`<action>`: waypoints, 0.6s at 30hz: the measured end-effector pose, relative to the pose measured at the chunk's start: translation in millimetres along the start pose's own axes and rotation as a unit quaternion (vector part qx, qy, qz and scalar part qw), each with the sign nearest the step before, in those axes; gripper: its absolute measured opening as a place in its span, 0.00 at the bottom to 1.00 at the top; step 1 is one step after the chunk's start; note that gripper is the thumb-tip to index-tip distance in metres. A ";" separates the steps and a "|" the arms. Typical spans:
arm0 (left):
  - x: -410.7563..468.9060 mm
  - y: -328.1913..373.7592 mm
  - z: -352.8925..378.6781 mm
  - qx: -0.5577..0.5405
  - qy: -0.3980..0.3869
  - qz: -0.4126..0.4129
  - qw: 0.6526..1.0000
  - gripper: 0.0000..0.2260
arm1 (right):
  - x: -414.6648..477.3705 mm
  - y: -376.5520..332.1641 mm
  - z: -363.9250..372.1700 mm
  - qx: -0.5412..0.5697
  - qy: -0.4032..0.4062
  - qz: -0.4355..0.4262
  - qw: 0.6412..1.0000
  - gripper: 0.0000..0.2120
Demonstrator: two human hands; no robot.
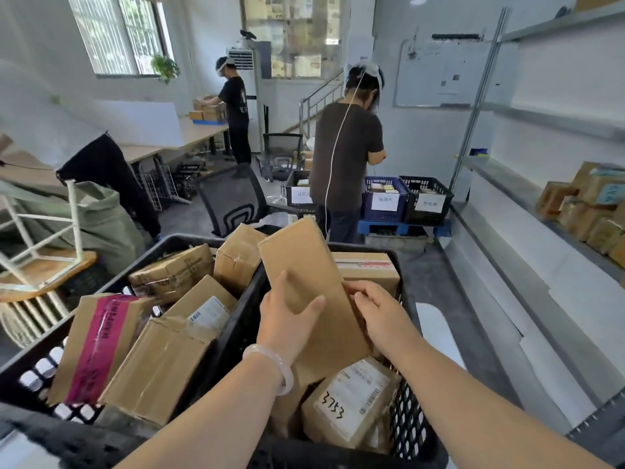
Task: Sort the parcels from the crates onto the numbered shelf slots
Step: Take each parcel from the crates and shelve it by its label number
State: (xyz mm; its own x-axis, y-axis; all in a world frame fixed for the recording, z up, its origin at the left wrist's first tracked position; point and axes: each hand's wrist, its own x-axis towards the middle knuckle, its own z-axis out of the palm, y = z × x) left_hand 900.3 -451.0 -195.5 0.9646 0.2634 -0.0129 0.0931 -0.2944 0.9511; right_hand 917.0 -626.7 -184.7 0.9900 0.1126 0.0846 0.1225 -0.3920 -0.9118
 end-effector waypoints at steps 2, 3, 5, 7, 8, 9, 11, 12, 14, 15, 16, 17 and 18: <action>2.2 16.8 -2.5 -0.014 -0.008 -0.014 1.000 0.50 | -2.9 -13.5 -0.1 0.005 0.003 -0.052 0.999 0.14; 3.4 23.5 -3.2 -0.016 -0.009 -0.021 1.000 0.53 | -4.2 -19.7 0.3 -0.001 0.005 -0.080 0.997 0.14; 6.8 32.6 -4.1 -0.018 -0.007 -0.020 1.000 0.53 | -5.7 -28.8 0.9 -0.011 0.014 -0.131 0.991 0.14; 10.3 37.4 -6.0 -0.028 -0.006 -0.003 1.000 0.50 | -4.7 -33.5 -1.2 0.007 0.028 -0.140 0.990 0.14; 11.9 39.4 -7.3 -0.036 -0.009 0.008 0.999 0.48 | -2.5 -34.8 -3.3 0.017 0.040 -0.128 0.991 0.14; 13.0 41.3 -8.7 -0.046 -0.016 0.018 0.999 0.47 | 0.3 -34.6 -5.8 0.028 0.053 -0.105 0.993 0.14; 13.9 45.5 -10.8 -0.067 -0.032 0.034 0.997 0.46 | 4.6 -32.5 -11.9 0.064 0.059 -0.047 0.995 0.18; 14.5 47.9 -11.0 -0.078 -0.041 0.037 0.995 0.46 | 5.6 -32.1 -14.1 0.092 0.041 -0.019 0.995 0.20; 15.6 50.5 -10.2 -0.118 -0.064 0.023 0.991 0.44 | 7.0 -29.7 -15.7 0.109 0.001 0.001 0.994 0.17; 16.9 50.1 -9.3 -0.138 -0.078 0.016 0.987 0.41 | 7.6 -28.3 -14.9 0.090 -0.002 -0.011 0.996 0.15; 18.0 48.6 -8.7 -0.149 -0.089 0.013 0.985 0.37 | 7.4 -27.8 -13.4 0.073 0.003 -0.023 0.997 0.14; 19.9 46.0 -8.6 -0.152 -0.093 0.019 0.984 0.33 | 7.1 -28.0 -11.6 0.060 0.015 -0.032 0.998 0.16; 22.9 42.4 -8.8 -0.144 -0.088 0.034 0.985 0.27 | 6.7 -28.7 -10.1 0.052 0.028 -0.036 0.998 0.18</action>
State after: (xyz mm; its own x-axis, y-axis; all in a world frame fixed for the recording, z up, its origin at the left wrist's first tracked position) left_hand 924.2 -449.3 -152.8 0.9963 0.0822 0.0247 -0.0225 -0.0274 0.9994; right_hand 920.8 -623.9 -154.0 0.9815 0.0847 0.1717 0.1891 -0.2880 -0.9388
